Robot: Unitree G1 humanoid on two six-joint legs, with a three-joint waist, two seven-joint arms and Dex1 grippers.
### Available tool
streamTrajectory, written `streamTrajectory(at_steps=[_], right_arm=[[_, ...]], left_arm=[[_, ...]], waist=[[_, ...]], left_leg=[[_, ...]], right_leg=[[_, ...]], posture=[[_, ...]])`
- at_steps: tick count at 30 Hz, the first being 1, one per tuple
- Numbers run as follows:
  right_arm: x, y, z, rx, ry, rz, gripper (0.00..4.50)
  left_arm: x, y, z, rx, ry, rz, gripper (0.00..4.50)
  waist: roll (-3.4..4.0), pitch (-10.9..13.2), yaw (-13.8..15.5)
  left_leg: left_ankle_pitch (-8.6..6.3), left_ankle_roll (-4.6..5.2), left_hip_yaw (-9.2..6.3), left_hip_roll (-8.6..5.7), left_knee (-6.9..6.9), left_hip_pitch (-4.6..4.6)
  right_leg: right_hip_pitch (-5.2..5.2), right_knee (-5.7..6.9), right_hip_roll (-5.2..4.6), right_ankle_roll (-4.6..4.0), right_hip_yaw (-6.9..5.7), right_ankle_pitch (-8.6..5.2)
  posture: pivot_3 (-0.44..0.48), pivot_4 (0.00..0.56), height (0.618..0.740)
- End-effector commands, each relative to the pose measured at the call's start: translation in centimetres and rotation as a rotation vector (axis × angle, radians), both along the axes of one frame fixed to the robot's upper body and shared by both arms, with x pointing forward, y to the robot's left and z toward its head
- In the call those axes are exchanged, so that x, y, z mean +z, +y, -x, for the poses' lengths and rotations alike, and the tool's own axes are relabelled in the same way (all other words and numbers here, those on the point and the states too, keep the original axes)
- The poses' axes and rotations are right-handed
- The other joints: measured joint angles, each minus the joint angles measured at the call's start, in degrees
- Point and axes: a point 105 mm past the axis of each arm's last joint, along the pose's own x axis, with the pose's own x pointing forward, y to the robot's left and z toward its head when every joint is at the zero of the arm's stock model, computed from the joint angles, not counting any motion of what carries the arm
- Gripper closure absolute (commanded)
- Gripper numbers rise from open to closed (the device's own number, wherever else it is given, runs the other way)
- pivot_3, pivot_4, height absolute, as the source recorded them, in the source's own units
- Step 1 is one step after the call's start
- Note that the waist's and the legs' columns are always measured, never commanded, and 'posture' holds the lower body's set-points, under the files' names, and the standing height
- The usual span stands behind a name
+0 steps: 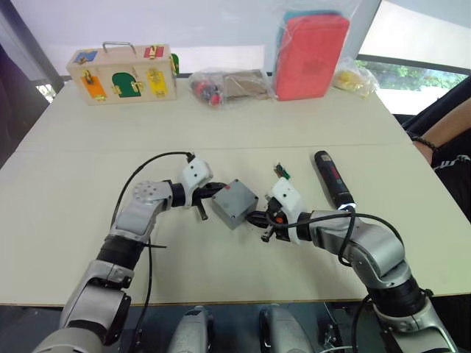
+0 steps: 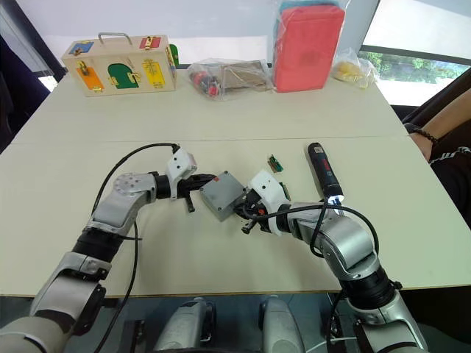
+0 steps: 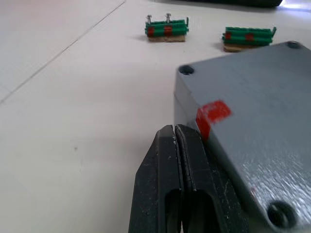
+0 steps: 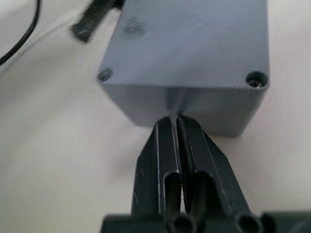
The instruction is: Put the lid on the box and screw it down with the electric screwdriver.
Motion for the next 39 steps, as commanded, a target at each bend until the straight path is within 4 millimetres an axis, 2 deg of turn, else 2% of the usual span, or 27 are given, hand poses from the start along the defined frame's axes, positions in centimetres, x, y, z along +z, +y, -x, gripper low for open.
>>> streamTrajectory(at_steps=[1, 6, 9, 14, 17, 22, 29, 34, 39], right_arm=[[2.2, -0.6, -0.4, -0.011, -0.097, 0.022, 4.41], [3.7, -2.3, -1.7, -0.053, -0.159, 0.054, 4.41], [3.5, -3.3, -3.9, -0.102, -0.183, 0.054, 4.41], [2.5, -2.8, -5.9, -0.091, -0.194, 0.006, 4.41], [1.9, -1.9, -6.3, -0.069, -0.181, -0.035, 4.41], [1.2, -1.0, -6.3, -0.031, -0.174, -0.056, 4.41], [0.8, -0.4, -4.1, 0.021, -0.145, -0.068, 4.41], [0.8, -0.2, -3.3, 0.013, -0.143, -0.073, 4.41], [2.0, -0.7, -3.4, -0.030, -0.177, -0.092, 4.41]], left_arm=[[1.0, 0.8, -0.6, 0.001, -0.059, -0.027, 4.50], [1.2, 3.1, -0.1, 0.007, -0.067, -0.079, 4.50], [1.2, 4.5, 1.9, -0.027, -0.031, -0.102, 4.50], [0.3, 4.2, 4.6, -0.083, 0.047, -0.096, 4.50], [0.2, 3.8, 5.2, -0.085, 0.060, -0.088, 4.50], [0.4, 2.7, 4.9, -0.072, 0.054, -0.055, 4.50], [0.9, 2.0, 3.9, -0.052, 0.025, -0.043, 4.50], [1.0, 2.2, 4.0, -0.055, 0.023, -0.048, 4.50], [1.1, 3.0, 4.1, -0.040, 0.026, -0.065, 4.50]], waist=[[0.00, 0.00, 0.00], [0.00, 0.00, 0.07], [0.00, 0.00, -0.25], [0.00, 0.00, 0.12], [0.00, 0.00, 0.21], [0.00, 0.00, 0.16], [0.00, 0.00, 0.12], [0.00, 0.00, 0.12], [0.00, 0.00, 0.04]], left_leg=[[0.00, 0.00, 0.00, 0.00, 0.00, 0.00], [0.00, 0.00, -0.01, 0.01, -0.01, 0.00], [0.00, 0.00, 0.01, 0.02, -0.01, 0.00], [0.02, -0.03, 0.04, 0.04, -0.01, 0.00], [0.03, -0.06, 0.03, 0.04, 0.00, 0.00], [0.05, -0.10, 0.03, 0.03, 0.00, -0.01], [0.07, -0.13, 0.00, 0.03, 0.00, 0.00], [0.08, -0.14, -0.01, 0.03, 0.00, 0.00], [0.09, -0.15, -0.01, 0.04, 0.00, 0.00]], right_leg=[[0.00, 0.00, 0.01, 0.00, 0.00, 0.00], [-0.02, 0.00, 0.01, 0.00, 0.00, 0.00], [-0.01, -0.01, 0.01, 0.00, 0.01, 0.00], [-0.02, 0.01, -0.02, 0.00, 0.02, 0.00], [-0.02, 0.03, -0.03, 0.00, 0.02, 0.00], [-0.01, 0.04, -0.04, 0.00, 0.01, 0.00], [-0.02, 0.07, -0.03, 0.00, 0.00, 0.00], [-0.02, 0.07, -0.02, 0.00, 0.00, 0.00], [-0.02, 0.07, -0.01, 0.00, 0.00, 0.00]], posture=[[0.000, 0.150, 0.730], [0.000, 0.150, 0.730], [0.000, 0.150, 0.730], [0.000, 0.150, 0.730], [0.000, 0.150, 0.730], [0.000, 0.150, 0.730], [0.000, 0.150, 0.730], [0.000, 0.150, 0.730], [0.000, 0.150, 0.730]])
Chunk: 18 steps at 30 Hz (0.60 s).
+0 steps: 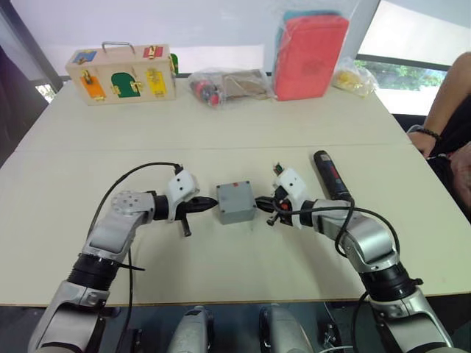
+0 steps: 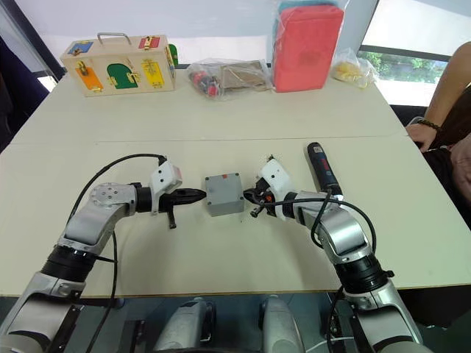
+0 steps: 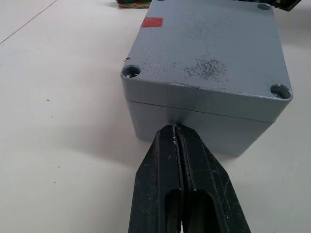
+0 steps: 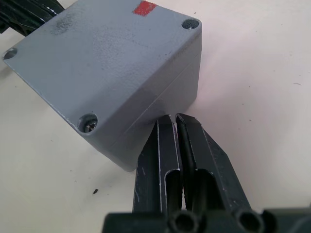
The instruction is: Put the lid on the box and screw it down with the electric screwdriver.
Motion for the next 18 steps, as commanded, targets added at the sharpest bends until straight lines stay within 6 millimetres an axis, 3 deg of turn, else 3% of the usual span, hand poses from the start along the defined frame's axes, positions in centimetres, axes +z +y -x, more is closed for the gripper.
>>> streamTrajectory(at_steps=[1, 3, 6, 9, 12, 17, 18], right_arm=[[2.7, 0.6, 0.4, 0.024, -0.087, -0.048, 4.41], [3.3, 0.1, 0.2, -0.008, -0.114, -0.048, 4.41], [5.7, -2.5, -1.9, -0.165, -0.208, -0.070, 4.41], [6.6, -4.6, -3.6, -0.269, -0.228, -0.099, 4.41], [6.0, -5.7, -4.9, -0.314, -0.206, -0.092, 3.74], [4.4, -6.4, -6.4, -0.345, -0.168, -0.059, 1.76], [4.1, -6.5, -6.7, -0.347, -0.163, -0.055, 1.76]], left_arm=[[1.6, 0.3, 0.2, -0.013, -0.054, 0.000, 4.50], [1.8, 0.7, 0.5, -0.010, -0.054, -0.002, 4.50], [3.4, 1.9, 1.5, -0.012, -0.067, -0.002, 4.50], [6.1, 2.0, 2.4, -0.027, -0.091, 0.045, 4.50], [8.3, 1.8, 2.9, -0.043, -0.122, 0.074, 4.50], [9.9, 1.0, 2.8, -0.052, -0.175, 0.086, 4.50], [10.1, 0.7, 2.9, -0.057, -0.185, 0.090, 4.50]], waist=[[0.00, 0.00, 0.04], [0.00, 0.00, 0.02], [0.00, 0.00, -0.14], [0.00, 0.01, 0.06], [-0.02, -0.01, 0.21], [-0.02, -0.01, 0.01], [-0.02, -0.01, -0.04]], left_leg=[[0.00, -0.01, 0.00, 0.00, 0.00, 0.00], [0.01, -0.02, 0.00, 0.00, 0.00, 0.00], [0.02, -0.03, 0.00, 0.02, -0.01, 0.00], [0.05, -0.09, 0.00, 0.02, -0.02, 0.00], [0.06, -0.10, -0.01, 0.02, -0.02, 0.01], [0.06, -0.11, 0.02, -0.01, -0.02, 0.00], [0.06, -0.11, 0.03, -0.01, -0.02, 0.01]], right_leg=[[0.00, 0.00, 0.00, 0.00, 0.00, 0.00], [0.00, 0.00, 0.00, 0.00, 0.00, 0.00], [-0.02, 0.01, 0.00, 0.00, 0.01, 0.00], [-0.03, 0.04, -0.02, 0.00, 0.01, 0.00], [0.00, 0.03, -0.03, 0.00, 0.01, 0.00], [0.02, 0.02, -0.04, 0.00, 0.01, 0.00], [0.02, 0.02, -0.03, 0.00, 0.01, 0.00]], posture=[[0.000, 0.150, 0.730], [0.000, 0.150, 0.730], [0.000, 0.150, 0.730], [0.000, 0.150, 0.730], [0.000, 0.150, 0.730], [0.000, 0.150, 0.730], [0.000, 0.150, 0.730]])
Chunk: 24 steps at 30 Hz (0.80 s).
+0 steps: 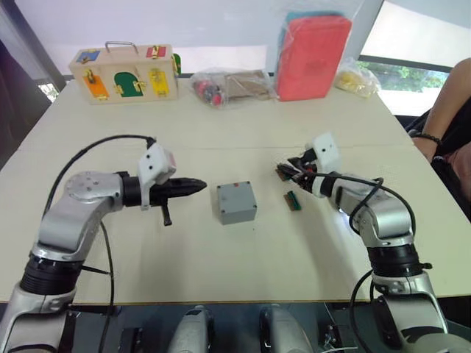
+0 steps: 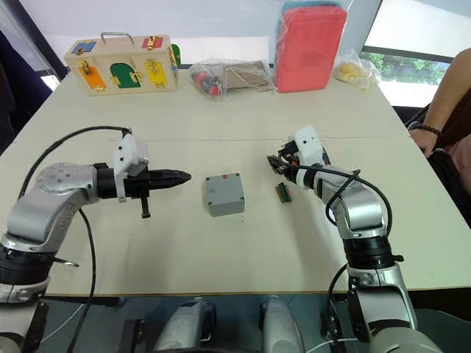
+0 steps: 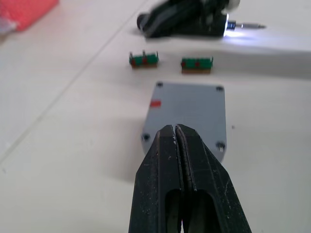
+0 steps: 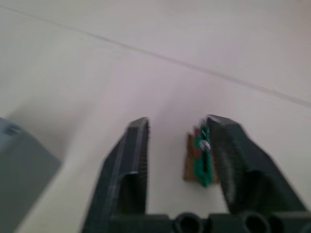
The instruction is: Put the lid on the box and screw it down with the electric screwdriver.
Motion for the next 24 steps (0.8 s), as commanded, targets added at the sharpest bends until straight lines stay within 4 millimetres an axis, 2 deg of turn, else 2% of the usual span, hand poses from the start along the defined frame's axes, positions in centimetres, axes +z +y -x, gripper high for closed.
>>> streamTrajectory(at_steps=[1, 8, 23, 24], right_arm=[[0.9, 0.1, -1.1, 0.001, -0.051, 0.012, 1.76], [0.6, 0.2, -2.3, -0.010, -0.054, 0.000, 1.76], [-0.1, 0.6, -3.0, -0.001, -0.037, -0.015, 1.76], [0.0, 0.6, -3.0, -0.001, -0.038, -0.016, 2.00]], left_arm=[[1.7, -1.0, 0.3, -0.023, -0.070, 0.021, 4.50], [2.0, -2.3, 0.4, -0.043, -0.083, 0.040, 4.50], [2.0, -2.3, 0.2, -0.042, -0.084, 0.044, 4.50], [2.0, -2.4, 0.2, -0.042, -0.084, 0.045, 4.50]], waist=[[0.00, 0.00, -0.20], [0.01, 0.00, -0.20], [0.01, 0.00, -0.17], [0.01, 0.00, -0.17]], left_leg=[[0.00, 0.00, 0.00, 0.00, 0.00, 0.00], [0.01, -0.02, 0.01, 0.02, -0.01, 0.00], [0.03, -0.06, 0.01, 0.02, -0.01, 0.00], [0.04, -0.06, 0.01, 0.02, -0.01, 0.00]], right_leg=[[-0.01, 0.00, 0.01, 0.00, 0.00, 0.00], [-0.03, 0.00, 0.04, 0.00, 0.02, 0.00], [-0.03, 0.01, 0.03, 0.00, 0.02, 0.00], [-0.03, 0.01, 0.03, 0.00, 0.02, 0.00]], posture=[[0.000, 0.150, 0.730], [0.000, 0.150, 0.730], [0.000, 0.150, 0.730], [0.000, 0.150, 0.730]])
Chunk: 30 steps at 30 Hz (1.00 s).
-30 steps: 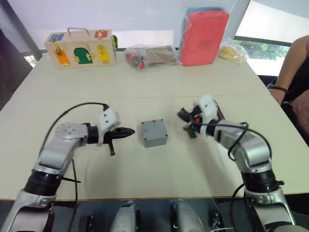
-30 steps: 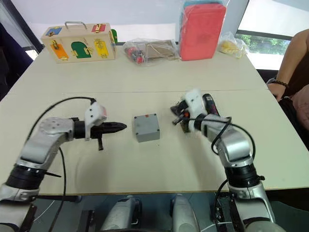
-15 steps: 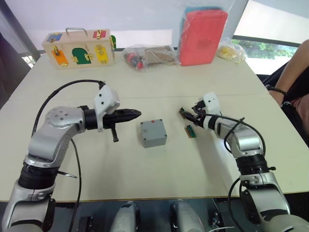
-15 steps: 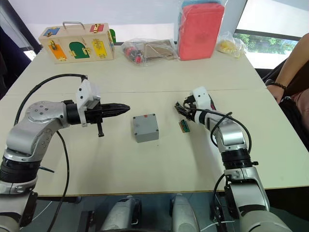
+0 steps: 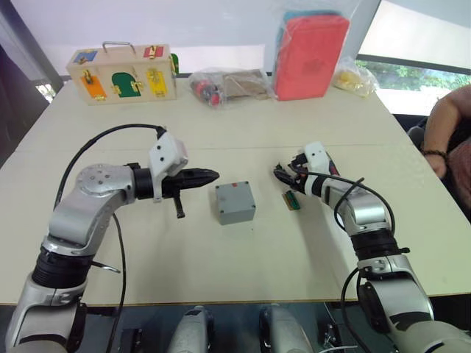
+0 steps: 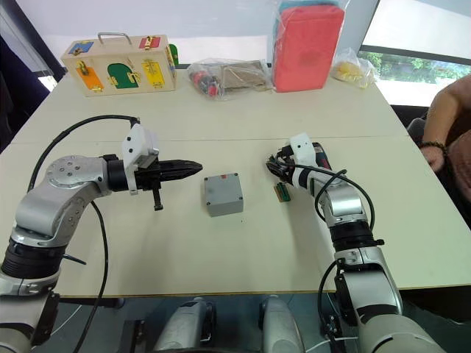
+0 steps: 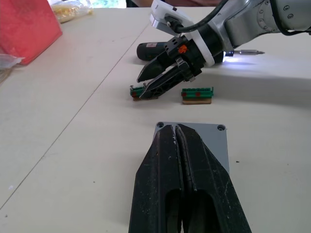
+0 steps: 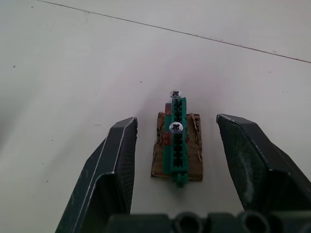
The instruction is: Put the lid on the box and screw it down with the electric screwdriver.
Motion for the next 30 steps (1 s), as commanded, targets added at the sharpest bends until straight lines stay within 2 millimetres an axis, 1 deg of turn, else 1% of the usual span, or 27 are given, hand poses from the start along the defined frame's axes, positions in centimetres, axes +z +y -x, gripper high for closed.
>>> streamTrajectory(at_steps=[1, 2, 5, 7, 10, 16, 19, 21, 23, 25, 28, 30], right_arm=[[2.0, 0.3, -0.4, 0.011, -0.066, -0.011, 2.29], [2.0, 0.3, -0.4, 0.011, -0.067, -0.012, 2.55], [2.0, 0.2, -0.4, 0.011, -0.068, -0.012, 3.79], [2.1, 0.2, -0.4, 0.010, -0.070, -0.014, 4.40], [2.3, 0.1, -0.3, 0.007, -0.076, -0.018, 4.40], [3.4, 0.2, -0.1, 0.012, -0.098, -0.027, 4.40], [4.9, 0.2, 0.4, 0.029, -0.123, -0.028, 4.40], [6.4, 0.5, 1.1, 0.060, -0.139, -0.044, 4.40], [7.9, 1.7, 2.4, 0.138, -0.132, -0.083, 4.40], [8.8, 3.2, 3.8, 0.219, -0.117, -0.097, 4.40], [9.3, 5.6, 5.5, 0.315, -0.088, -0.120, 4.40], [9.3, 6.3, 6.1, 0.340, -0.079, -0.120, 4.40]], left_arm=[[1.3, -0.4, 0.2, -0.020, -0.050, 0.014, 4.50], [1.3, -0.4, 0.2, -0.021, -0.050, 0.015, 4.50], [1.3, -0.5, 0.3, -0.022, -0.050, 0.017, 4.50], [1.2, -0.6, 0.3, -0.024, -0.050, 0.018, 4.50], [1.1, -0.6, 0.3, -0.025, -0.049, 0.020, 4.50], [0.9, -0.7, 0.3, -0.026, -0.040, 0.024, 4.50], [0.5, -0.5, 0.2, -0.021, -0.029, 0.019, 4.50], [0.3, -0.4, 0.3, -0.019, -0.024, 0.016, 4.50], [0.2, -0.3, 0.3, -0.017, -0.019, 0.014, 4.50], [0.1, -0.2, 0.3, -0.014, -0.016, 0.010, 4.50], [0.0, 0.1, 0.5, -0.010, -0.011, 0.003, 4.50], [-0.1, 0.2, 0.5, -0.009, -0.010, -0.001, 4.50]], waist=[[0.00, 0.00, 0.00], [0.00, 0.00, 0.00], [0.00, 0.00, 0.01], [0.00, 0.00, 0.00], [0.00, 0.00, 0.00], [0.00, 0.00, 0.00], [0.01, 0.01, 0.03], [0.02, 0.01, 0.10], [0.02, 0.01, 0.13], [0.02, 0.01, 0.15], [0.02, 0.01, -0.04], [0.02, 0.01, 0.03]], left_leg=[[0.00, 0.00, 0.00, 0.00, 0.00, 0.00], [0.00, 0.00, 0.00, 0.00, 0.00, 0.00], [0.00, 0.00, 0.00, 0.00, 0.00, 0.00], [0.00, 0.00, 0.00, 0.00, 0.00, 0.00], [0.00, 0.00, 0.00, 0.00, 0.00, 0.00], [0.00, -0.01, 0.00, 0.00, 0.00, 0.00], [0.00, -0.01, 0.00, 0.00, 0.00, 0.00], [0.01, -0.01, 0.00, 0.00, 0.00, 0.00], [0.01, -0.01, -0.01, 0.00, 0.00, 0.00], [0.00, -0.01, -0.02, 0.00, 0.00, 0.00], [0.00, 0.00, -0.03, 0.02, 0.00, 0.00], [0.00, 0.00, -0.05, 0.02, -0.01, 0.00]], right_leg=[[0.00, 0.00, 0.00, 0.00, 0.00, 0.00], [0.00, 0.00, 0.00, 0.00, 0.00, 0.00], [0.00, 0.00, 0.00, 0.00, 0.00, 0.00], [0.00, 0.00, 0.00, 0.00, 0.00, 0.00], [0.00, 0.00, 0.00, 0.00, 0.00, 0.00], [0.00, 0.00, 0.00, 0.00, 0.00, 0.00], [0.00, 0.00, 0.00, 0.00, 0.00, 0.00], [0.00, 0.00, 0.00, 0.00, 0.00, 0.00], [0.00, 0.00, -0.01, 0.00, 0.00, 0.00], [0.00, 0.01, -0.01, 0.00, 0.00, 0.00], [0.00, 0.00, 0.02, 0.00, 0.00, 0.00], [-0.01, 0.01, 0.03, 0.00, 0.00, 0.00]], posture=[[0.000, 0.150, 0.730], [0.000, 0.150, 0.730], [0.000, 0.150, 0.730], [0.000, 0.150, 0.730], [0.000, 0.150, 0.730], [0.000, 0.150, 0.730], [0.000, 0.150, 0.730], [0.000, 0.150, 0.730], [0.000, 0.150, 0.730], [0.000, 0.150, 0.730], [0.000, 0.150, 0.730], [0.000, 0.150, 0.730]])
